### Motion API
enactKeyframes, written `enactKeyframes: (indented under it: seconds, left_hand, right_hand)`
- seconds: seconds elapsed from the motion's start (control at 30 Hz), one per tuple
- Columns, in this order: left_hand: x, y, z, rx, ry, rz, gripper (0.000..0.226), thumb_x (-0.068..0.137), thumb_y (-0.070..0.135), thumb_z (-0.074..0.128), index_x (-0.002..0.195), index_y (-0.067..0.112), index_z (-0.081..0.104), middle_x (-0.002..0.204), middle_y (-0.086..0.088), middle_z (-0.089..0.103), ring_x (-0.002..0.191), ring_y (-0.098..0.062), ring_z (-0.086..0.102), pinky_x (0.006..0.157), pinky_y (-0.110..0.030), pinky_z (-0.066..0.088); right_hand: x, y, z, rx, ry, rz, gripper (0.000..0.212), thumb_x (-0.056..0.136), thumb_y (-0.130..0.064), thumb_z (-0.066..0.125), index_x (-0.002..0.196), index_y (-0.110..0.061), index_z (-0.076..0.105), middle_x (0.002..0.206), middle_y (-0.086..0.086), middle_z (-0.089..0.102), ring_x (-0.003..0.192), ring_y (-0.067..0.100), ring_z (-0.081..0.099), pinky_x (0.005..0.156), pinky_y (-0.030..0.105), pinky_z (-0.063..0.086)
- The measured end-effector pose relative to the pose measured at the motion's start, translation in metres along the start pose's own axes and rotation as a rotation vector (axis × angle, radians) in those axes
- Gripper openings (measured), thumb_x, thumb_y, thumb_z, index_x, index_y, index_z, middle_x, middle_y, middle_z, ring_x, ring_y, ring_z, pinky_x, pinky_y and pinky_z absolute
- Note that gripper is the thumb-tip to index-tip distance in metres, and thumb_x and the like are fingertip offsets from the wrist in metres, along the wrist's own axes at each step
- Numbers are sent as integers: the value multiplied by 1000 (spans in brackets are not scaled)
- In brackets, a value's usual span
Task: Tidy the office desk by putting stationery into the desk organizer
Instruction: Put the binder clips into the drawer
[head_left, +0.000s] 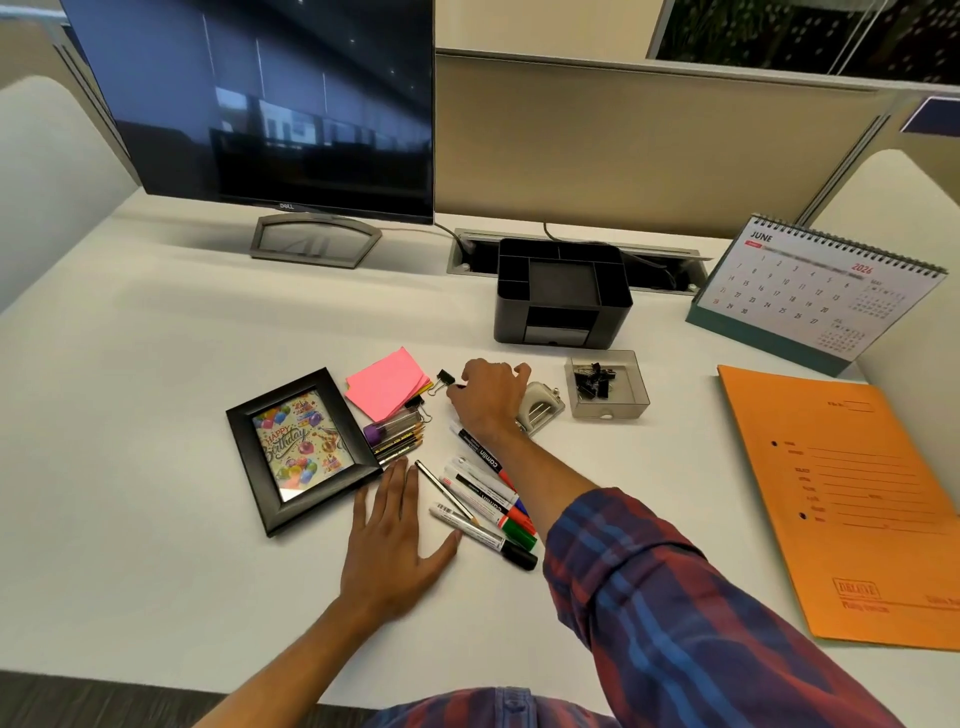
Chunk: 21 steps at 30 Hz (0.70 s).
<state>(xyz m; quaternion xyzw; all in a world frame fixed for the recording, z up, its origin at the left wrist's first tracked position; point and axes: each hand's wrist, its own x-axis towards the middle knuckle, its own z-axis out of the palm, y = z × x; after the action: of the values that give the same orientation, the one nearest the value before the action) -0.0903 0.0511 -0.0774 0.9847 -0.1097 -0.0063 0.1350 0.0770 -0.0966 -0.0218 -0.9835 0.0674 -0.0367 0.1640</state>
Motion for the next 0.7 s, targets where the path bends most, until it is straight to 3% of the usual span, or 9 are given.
enactKeyframes:
  seconds: [0.2, 0.33, 0.43, 0.53, 0.6, 0.7]
  left_hand:
    - [0, -1, 1, 15, -2, 5, 92, 90, 75, 20, 156, 15, 0, 164, -2, 0, 150, -14, -2, 120, -44, 1]
    - [-1, -2, 2, 27, -3, 8, 91, 90, 74, 21, 156, 14, 2, 164, -3, 2, 150, -16, 2, 120, -44, 2]
    - [0, -1, 2, 37, 4, 4, 90, 90, 73, 24, 156, 12, 7, 163, -4, 6, 150, -17, 8, 120, -44, 3]
    - [0, -2, 3, 33, 5, 5, 90, 90, 71, 27, 156, 12, 8, 163, -4, 7, 150, -16, 8, 120, -43, 3]
    - [0, -2, 3, 35, 6, 7, 90, 90, 71, 27, 156, 12, 9, 163, -4, 8, 150, -16, 7, 120, -44, 4]
    - [0, -2, 3, 42, 6, 5, 90, 90, 72, 26, 156, 11, 9, 163, -5, 8, 150, -17, 7, 120, -44, 4]
  right_hand:
    - [5, 13, -15, 324, 183, 44, 25, 85, -40, 65, 101, -22, 71, 96, -6, 72, 95, 14, 63, 101, 42, 24]
    - [5, 31, -31, 461, 255, 55, 24, 83, -36, 68, 102, -22, 69, 97, -9, 71, 89, 10, 62, 94, 33, 24]
    - [6, 50, -38, 553, 300, 45, 26, 81, -29, 70, 105, -21, 68, 96, -7, 71, 89, 11, 63, 94, 34, 38]
    - [4, 71, -49, 557, 340, 65, 29, 81, -23, 72, 109, -17, 67, 98, -2, 70, 89, 12, 63, 85, 35, 53]
    - [3, 86, -57, 510, 326, 84, 31, 82, -20, 72, 111, -14, 66, 104, 2, 69, 92, 16, 64, 78, 25, 51]
    - [1, 106, -64, 392, 272, 119, 33, 83, -19, 72, 114, -13, 65, 111, 6, 67, 97, 20, 63, 76, 20, 44]
